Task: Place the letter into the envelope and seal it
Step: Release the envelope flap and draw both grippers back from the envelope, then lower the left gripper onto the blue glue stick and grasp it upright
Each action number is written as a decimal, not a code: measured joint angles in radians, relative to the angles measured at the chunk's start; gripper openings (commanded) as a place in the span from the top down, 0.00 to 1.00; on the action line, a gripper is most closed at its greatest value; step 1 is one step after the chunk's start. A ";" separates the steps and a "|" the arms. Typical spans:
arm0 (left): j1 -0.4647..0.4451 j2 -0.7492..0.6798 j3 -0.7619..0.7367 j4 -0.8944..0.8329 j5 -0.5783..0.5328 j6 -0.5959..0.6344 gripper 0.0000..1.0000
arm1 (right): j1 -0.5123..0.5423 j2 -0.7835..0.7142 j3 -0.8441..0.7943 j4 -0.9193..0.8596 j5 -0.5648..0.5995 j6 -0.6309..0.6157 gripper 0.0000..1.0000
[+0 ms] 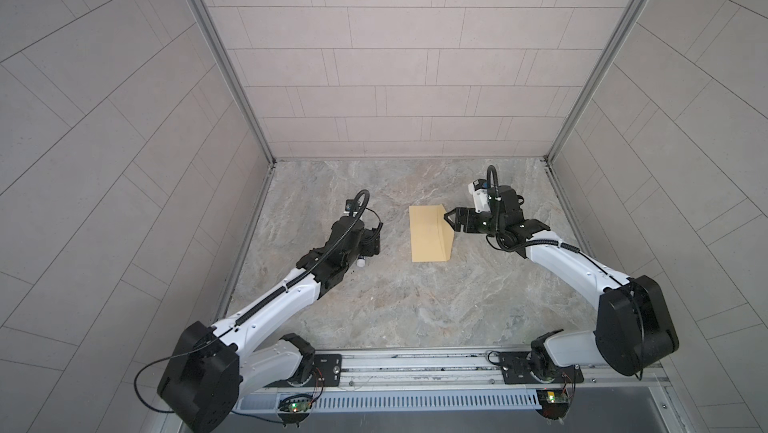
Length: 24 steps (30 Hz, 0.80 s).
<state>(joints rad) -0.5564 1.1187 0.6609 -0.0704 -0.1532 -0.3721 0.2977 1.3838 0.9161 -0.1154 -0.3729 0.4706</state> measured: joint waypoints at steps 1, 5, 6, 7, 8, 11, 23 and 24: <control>0.000 -0.008 -0.012 -0.008 -0.010 -0.003 0.11 | -0.003 0.000 0.000 -0.003 0.003 -0.003 0.12; 0.000 -0.016 -0.041 -0.040 -0.036 -0.013 0.10 | -0.021 0.000 -0.003 -0.006 0.016 -0.021 0.05; 0.000 -0.013 -0.042 -0.048 -0.042 -0.014 0.10 | -0.028 0.000 -0.006 -0.006 0.018 -0.024 0.05; 0.000 -0.006 -0.042 -0.053 -0.046 -0.015 0.10 | -0.037 -0.002 -0.011 -0.008 0.019 -0.027 0.05; 0.000 0.003 -0.042 -0.056 -0.050 -0.016 0.09 | -0.046 -0.002 -0.016 -0.008 0.019 -0.029 0.05; 0.000 0.042 -0.042 -0.060 -0.055 -0.020 0.09 | -0.077 -0.006 -0.032 -0.010 0.016 -0.033 0.05; 0.008 0.354 0.077 -0.181 -0.053 -0.044 0.21 | -0.130 -0.023 -0.055 -0.017 -0.038 -0.053 0.05; 0.010 0.374 0.090 -0.186 -0.053 -0.045 0.23 | -0.132 -0.022 -0.055 -0.017 -0.045 -0.053 0.05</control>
<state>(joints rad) -0.5465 1.4929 0.7509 -0.2565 -0.2058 -0.4171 0.1661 1.3617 0.8616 -0.1322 -0.4175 0.4171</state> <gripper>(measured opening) 0.802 0.951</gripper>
